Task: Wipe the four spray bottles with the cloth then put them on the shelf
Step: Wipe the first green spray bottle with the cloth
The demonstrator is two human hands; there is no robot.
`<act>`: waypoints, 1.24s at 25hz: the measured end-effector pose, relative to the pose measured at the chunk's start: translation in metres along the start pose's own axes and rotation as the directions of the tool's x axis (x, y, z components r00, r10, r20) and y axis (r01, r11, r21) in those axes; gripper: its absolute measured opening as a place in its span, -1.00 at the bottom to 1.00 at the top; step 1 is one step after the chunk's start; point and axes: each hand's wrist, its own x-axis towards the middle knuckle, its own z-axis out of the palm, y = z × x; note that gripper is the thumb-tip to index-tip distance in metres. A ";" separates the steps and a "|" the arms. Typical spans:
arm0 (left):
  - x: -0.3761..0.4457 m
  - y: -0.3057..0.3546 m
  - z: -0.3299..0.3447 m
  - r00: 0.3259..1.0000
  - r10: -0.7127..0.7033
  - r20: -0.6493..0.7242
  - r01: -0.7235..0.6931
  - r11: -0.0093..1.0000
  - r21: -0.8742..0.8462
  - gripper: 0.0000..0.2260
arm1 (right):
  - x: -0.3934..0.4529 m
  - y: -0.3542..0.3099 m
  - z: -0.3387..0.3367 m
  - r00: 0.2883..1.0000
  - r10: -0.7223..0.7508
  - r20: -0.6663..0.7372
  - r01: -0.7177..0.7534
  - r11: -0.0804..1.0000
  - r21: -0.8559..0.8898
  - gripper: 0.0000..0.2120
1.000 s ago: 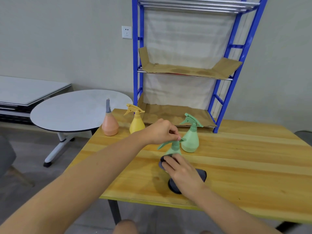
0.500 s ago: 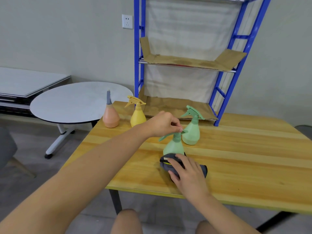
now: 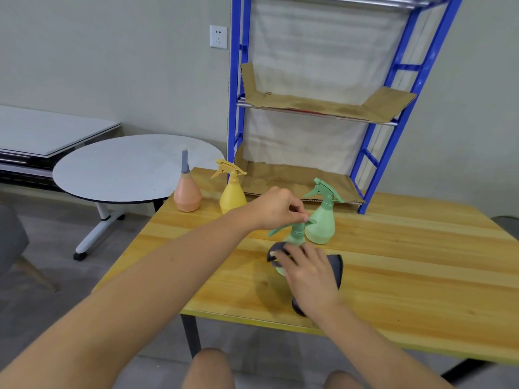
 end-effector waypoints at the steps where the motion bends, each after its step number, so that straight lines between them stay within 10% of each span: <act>1: 0.001 0.000 0.000 1.000 0.000 0.001 0.000 1.000 0.001 -0.86 | -0.007 -0.010 0.006 0.998 -0.051 0.046 0.052 0.999 -0.018 -0.72; 22: 0.000 -0.002 -0.002 0.999 0.014 0.035 -0.014 1.000 -0.003 -0.85 | -0.032 0.034 -0.002 0.985 -0.171 0.034 0.167 0.982 0.092 -0.62; 26: 0.004 -0.004 -0.004 0.999 0.009 0.039 -0.010 0.999 0.038 -0.87 | -0.008 0.052 -0.009 0.997 0.025 -0.080 -0.014 0.991 0.133 -0.71; 31: 0.001 -0.006 -0.004 0.998 0.022 0.052 -0.025 0.998 0.063 -0.87 | -0.041 0.041 0.006 0.957 -0.289 0.031 0.285 0.954 0.091 -0.67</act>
